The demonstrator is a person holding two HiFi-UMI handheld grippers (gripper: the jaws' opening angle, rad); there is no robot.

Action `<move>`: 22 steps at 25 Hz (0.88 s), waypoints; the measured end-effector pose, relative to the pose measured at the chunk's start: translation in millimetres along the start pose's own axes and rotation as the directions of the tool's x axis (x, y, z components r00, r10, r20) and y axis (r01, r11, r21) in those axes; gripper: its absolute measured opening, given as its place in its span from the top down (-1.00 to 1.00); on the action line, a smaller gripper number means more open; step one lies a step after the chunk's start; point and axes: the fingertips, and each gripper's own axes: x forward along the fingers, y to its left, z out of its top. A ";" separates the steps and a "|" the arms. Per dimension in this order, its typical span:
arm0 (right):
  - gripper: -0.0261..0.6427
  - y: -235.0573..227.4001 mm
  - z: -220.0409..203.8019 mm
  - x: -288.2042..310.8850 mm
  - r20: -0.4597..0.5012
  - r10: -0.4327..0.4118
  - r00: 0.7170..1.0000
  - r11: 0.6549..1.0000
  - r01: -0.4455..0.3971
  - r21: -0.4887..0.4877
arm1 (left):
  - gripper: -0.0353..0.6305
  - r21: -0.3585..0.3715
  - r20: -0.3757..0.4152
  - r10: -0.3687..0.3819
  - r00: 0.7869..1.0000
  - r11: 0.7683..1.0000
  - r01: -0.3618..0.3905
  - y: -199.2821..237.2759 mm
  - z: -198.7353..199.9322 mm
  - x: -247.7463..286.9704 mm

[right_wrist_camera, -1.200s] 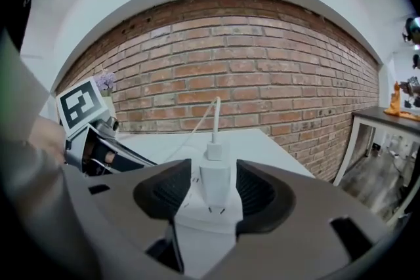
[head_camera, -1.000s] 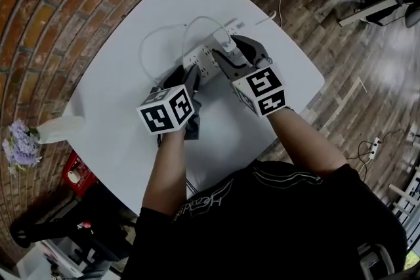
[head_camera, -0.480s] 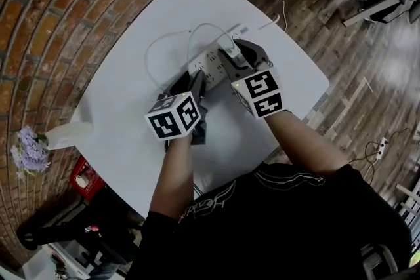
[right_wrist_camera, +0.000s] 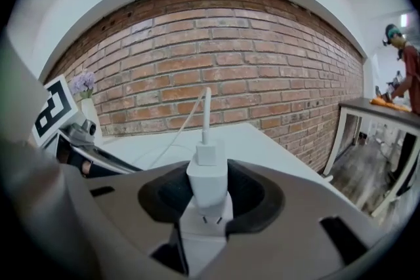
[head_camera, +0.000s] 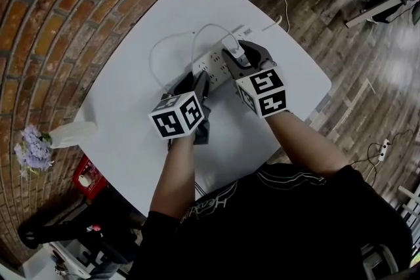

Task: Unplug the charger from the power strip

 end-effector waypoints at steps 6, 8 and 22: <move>0.58 6.4 1.8 -1.8 -0.022 -0.039 0.999 0.994 0.037 -0.099 | 0.42 0.006 0.004 0.012 1.000 1.000 -0.012 -0.6 1.0 0.3; 0.57 2.8 -0.2 -1.8 -0.029 -0.011 1.000 0.999 0.010 -0.040 | 0.42 0.004 0.001 0.007 1.000 1.000 -0.007 -0.6 0.3 -0.1; 0.57 -0.1 0.4 -7.7 -0.046 -0.001 0.999 1.000 0.001 0.003 | 0.43 0.002 -0.011 -0.012 1.000 1.000 0.012 -2.8 0.5 -0.5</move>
